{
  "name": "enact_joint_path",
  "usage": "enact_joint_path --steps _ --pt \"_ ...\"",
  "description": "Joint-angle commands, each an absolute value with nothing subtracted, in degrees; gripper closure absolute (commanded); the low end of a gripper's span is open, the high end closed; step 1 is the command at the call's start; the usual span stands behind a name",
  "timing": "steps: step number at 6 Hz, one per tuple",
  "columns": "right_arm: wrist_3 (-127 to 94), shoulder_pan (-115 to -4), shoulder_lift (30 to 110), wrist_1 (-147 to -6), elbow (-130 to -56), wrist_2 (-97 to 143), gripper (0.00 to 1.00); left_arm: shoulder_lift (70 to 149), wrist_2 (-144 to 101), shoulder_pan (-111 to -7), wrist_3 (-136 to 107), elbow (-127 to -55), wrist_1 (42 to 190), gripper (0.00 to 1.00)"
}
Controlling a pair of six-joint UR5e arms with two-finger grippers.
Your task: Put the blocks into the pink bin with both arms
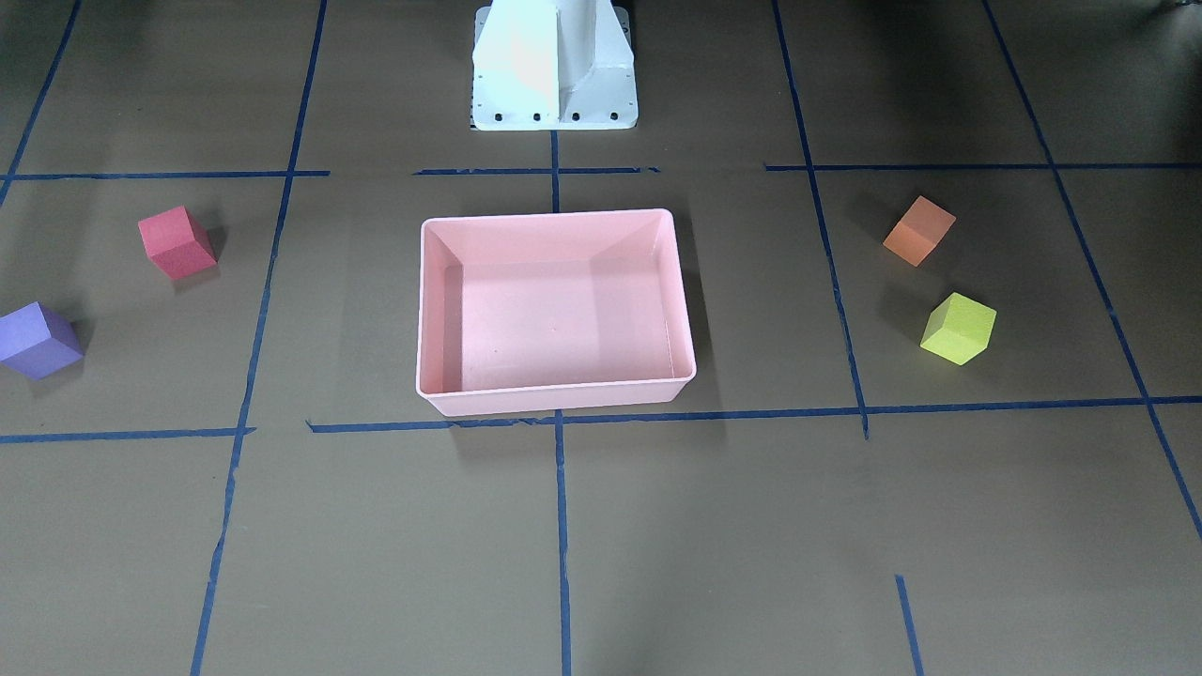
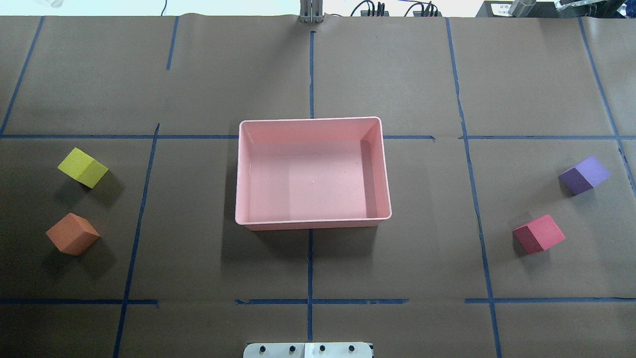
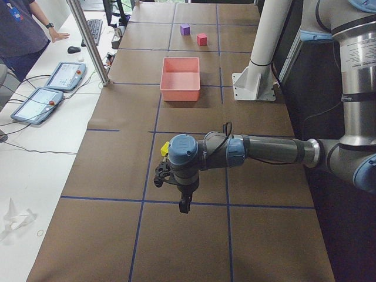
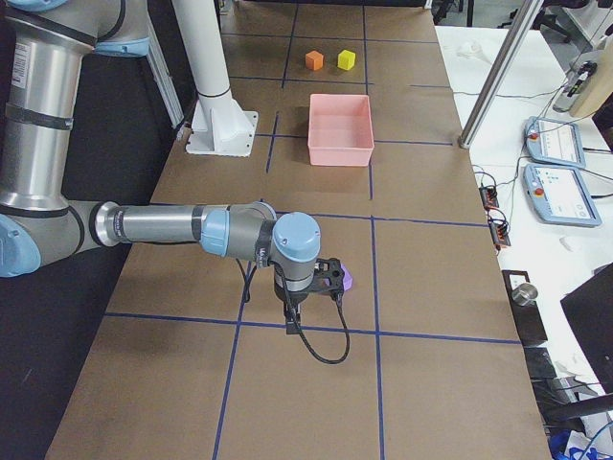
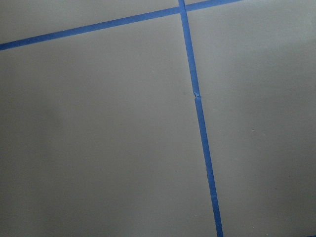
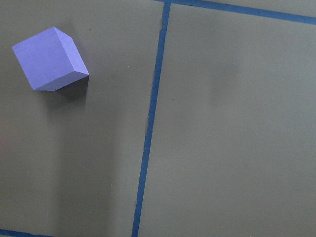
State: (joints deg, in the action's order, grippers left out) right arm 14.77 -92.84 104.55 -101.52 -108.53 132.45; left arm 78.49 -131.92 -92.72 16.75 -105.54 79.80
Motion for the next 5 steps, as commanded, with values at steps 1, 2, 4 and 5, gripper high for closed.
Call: enact_joint_path --steps 1,2,4,5 --pt "14.7 -91.8 104.2 -94.3 -109.1 132.6 0.0 78.6 -131.9 -92.6 17.0 -106.1 80.1 0.0" --pt "14.3 -86.5 102.8 -90.1 -108.0 132.4 0.0 78.6 -132.0 -92.6 17.1 -106.1 80.3 0.0" --pt "9.7 -76.6 95.1 -82.4 -101.2 131.9 0.01 78.6 -132.8 -92.6 17.2 -106.0 80.2 0.0" --pt "4.1 -71.9 93.6 -75.0 -96.5 131.8 0.0 78.6 -135.2 -92.6 17.1 -106.0 80.1 0.0"
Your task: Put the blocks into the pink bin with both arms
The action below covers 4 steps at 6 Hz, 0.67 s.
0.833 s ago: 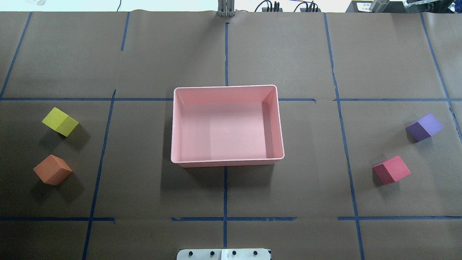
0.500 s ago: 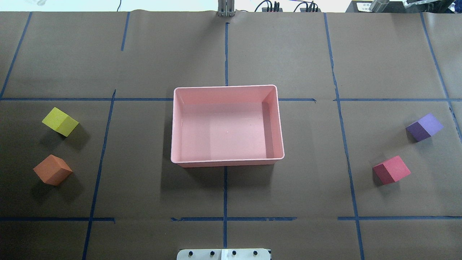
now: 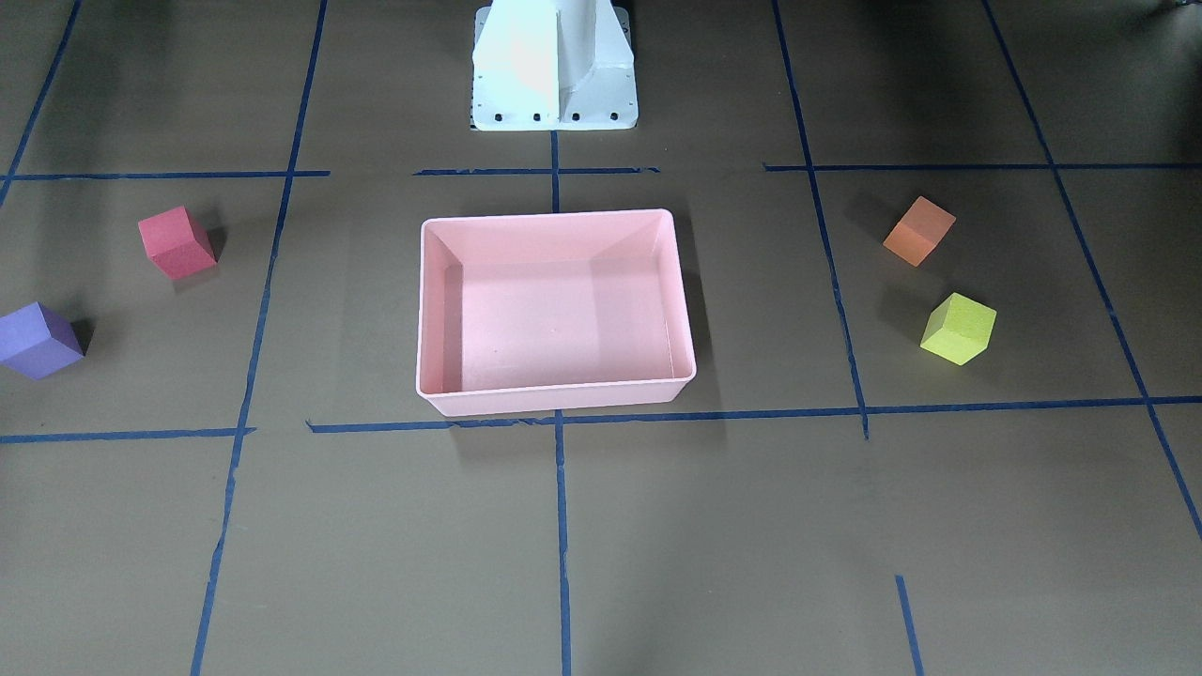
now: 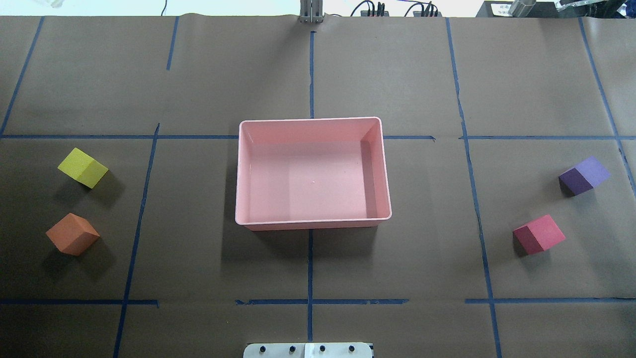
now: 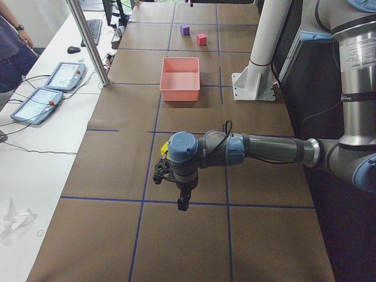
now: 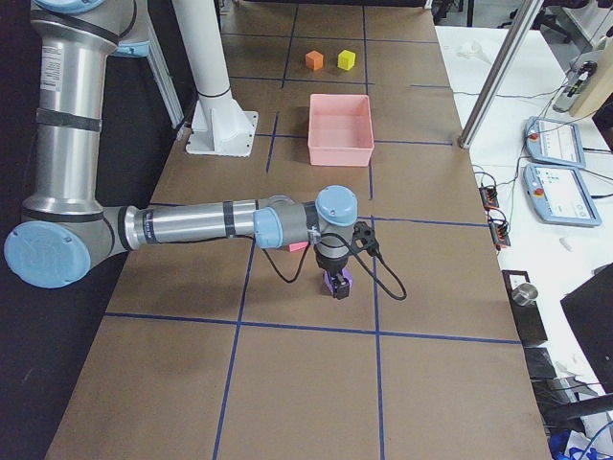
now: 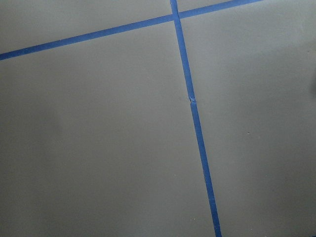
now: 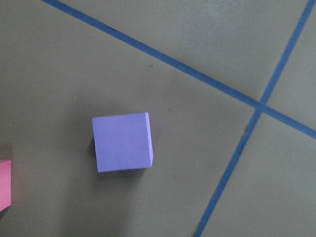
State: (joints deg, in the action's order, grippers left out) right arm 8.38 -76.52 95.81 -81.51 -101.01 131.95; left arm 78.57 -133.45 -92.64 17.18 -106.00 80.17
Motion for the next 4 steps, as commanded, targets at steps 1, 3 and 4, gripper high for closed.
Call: enact_joint_path --steps 1,3,4 --pt "-1.3 -68.0 92.0 -71.9 -93.8 130.9 0.01 78.6 -135.4 -92.6 17.1 -106.0 80.0 0.0" --pt "-5.8 -62.9 91.1 -71.5 -90.9 127.7 0.01 78.6 -135.4 -92.6 17.2 -106.1 80.4 0.0" --pt "-5.7 -61.2 91.0 -71.5 -89.0 127.4 0.01 78.6 -135.4 -92.6 17.2 -106.1 80.4 0.0"
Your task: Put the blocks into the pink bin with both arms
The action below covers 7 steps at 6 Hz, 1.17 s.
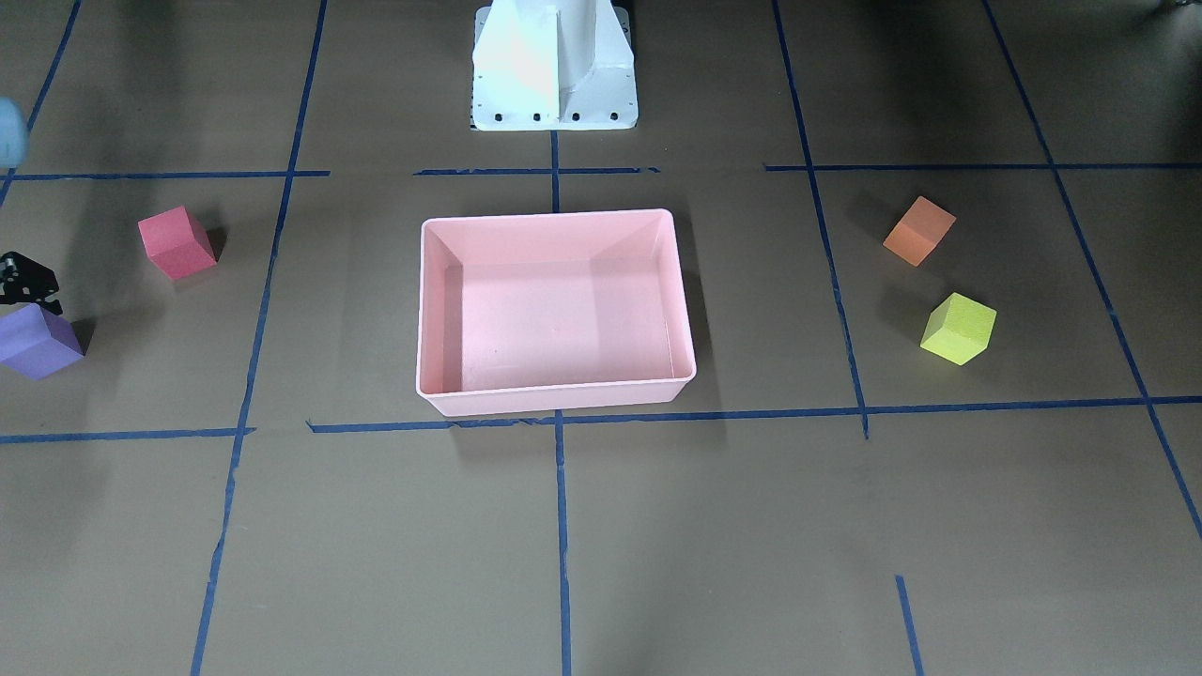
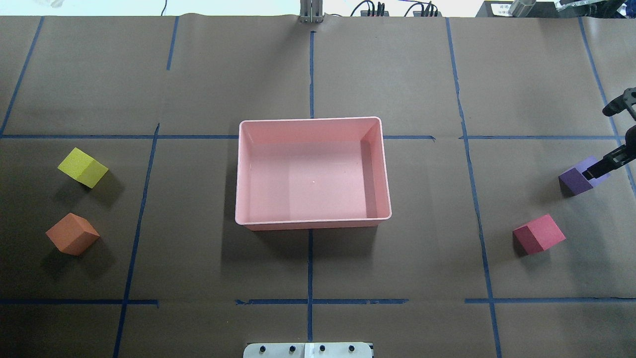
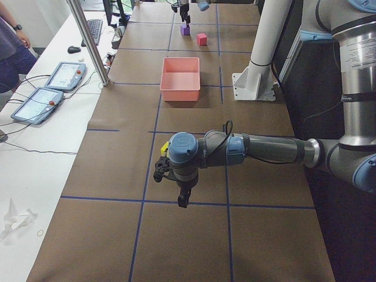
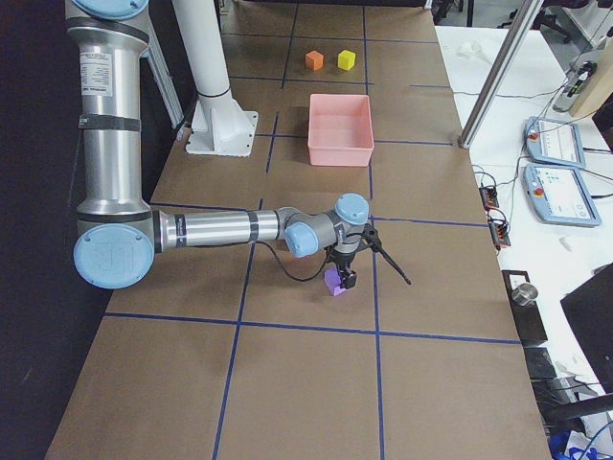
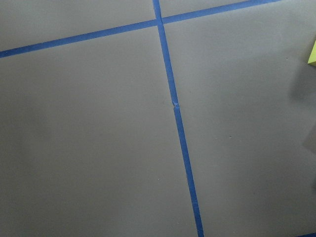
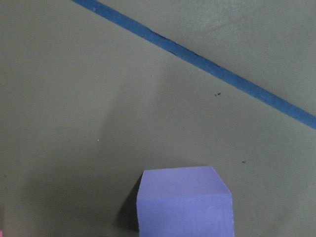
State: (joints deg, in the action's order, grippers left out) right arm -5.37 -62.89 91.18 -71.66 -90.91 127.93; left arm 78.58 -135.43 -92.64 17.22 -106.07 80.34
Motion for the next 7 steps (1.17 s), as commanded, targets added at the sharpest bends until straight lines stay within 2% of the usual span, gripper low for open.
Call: enact_joint_path --steps 1,2,3,5,7 --pt "-5.8 -60.9 90.4 -71.5 -87.6 127.3 0.07 78.6 -135.4 -92.6 17.2 -106.1 80.4 0.0" --pt "-6.1 -60.7 88.6 -71.5 -87.4 127.3 0.45 78.6 -135.4 -92.6 17.2 -106.1 80.4 0.0" --pt "-6.2 -60.7 87.5 -71.5 -87.6 127.3 0.68 78.6 -135.4 -92.6 17.2 -106.1 80.3 0.0" --pt "-12.2 -60.9 86.2 -72.2 -92.5 127.6 0.76 78.6 -135.4 -92.6 17.1 -106.0 80.2 0.0" --pt "-32.1 -58.6 82.1 -72.5 -100.1 128.3 0.76 78.6 -135.4 -92.6 17.2 -106.1 80.5 0.0"
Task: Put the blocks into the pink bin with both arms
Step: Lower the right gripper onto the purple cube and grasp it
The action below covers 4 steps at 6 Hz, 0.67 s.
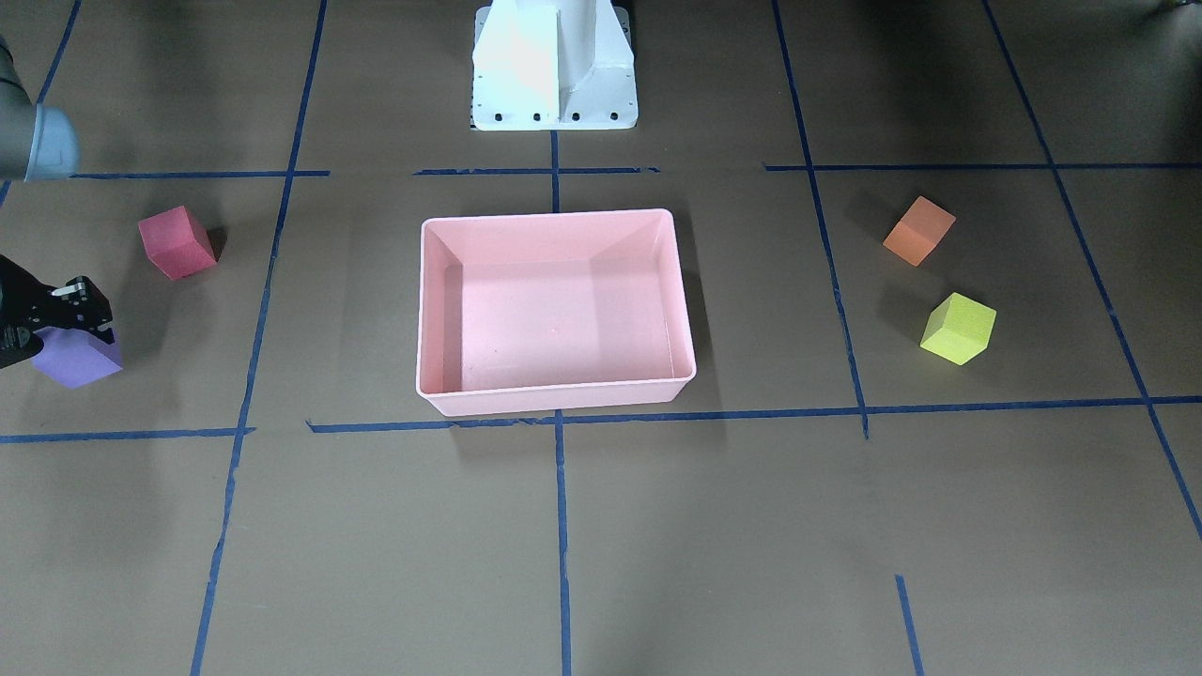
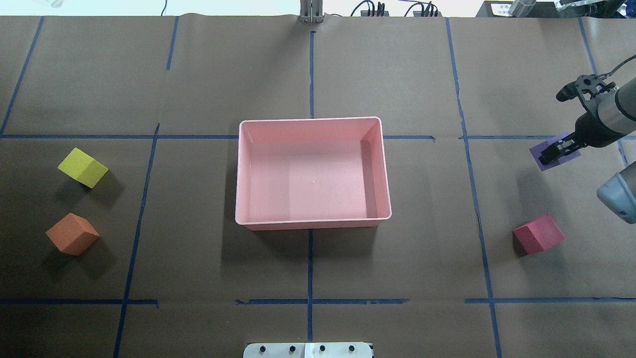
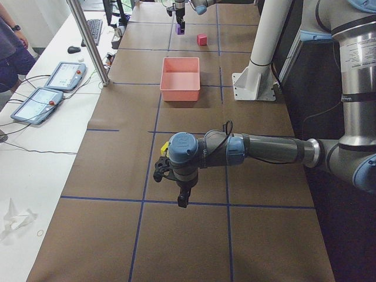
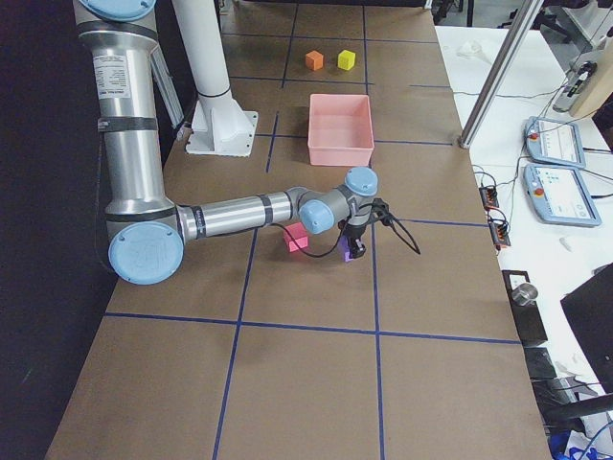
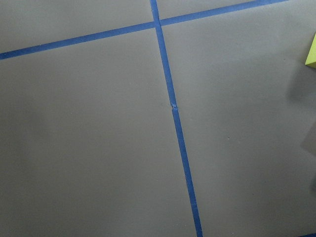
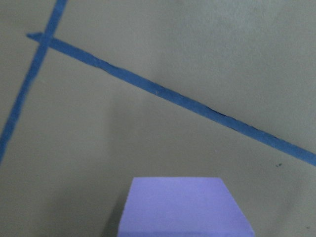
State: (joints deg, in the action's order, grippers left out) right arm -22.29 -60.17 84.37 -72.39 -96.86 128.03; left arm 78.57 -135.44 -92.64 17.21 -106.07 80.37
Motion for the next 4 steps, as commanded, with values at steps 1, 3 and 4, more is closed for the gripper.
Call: enact_joint_path --steps 1,3,4 --pt "-42.1 -54.9 76.7 -76.4 -102.3 127.9 0.76 78.7 -135.4 -92.6 17.3 -106.2 80.6 0.0" --pt "-56.2 -47.1 60.7 -94.8 -106.4 124.1 0.76 79.9 -136.0 -92.2 16.9 -106.2 87.9 0.0" --pt "-64.6 -41.6 53.0 -100.0 -105.9 120.5 0.76 80.0 -135.8 -92.1 16.7 -105.0 96.5 0.0"
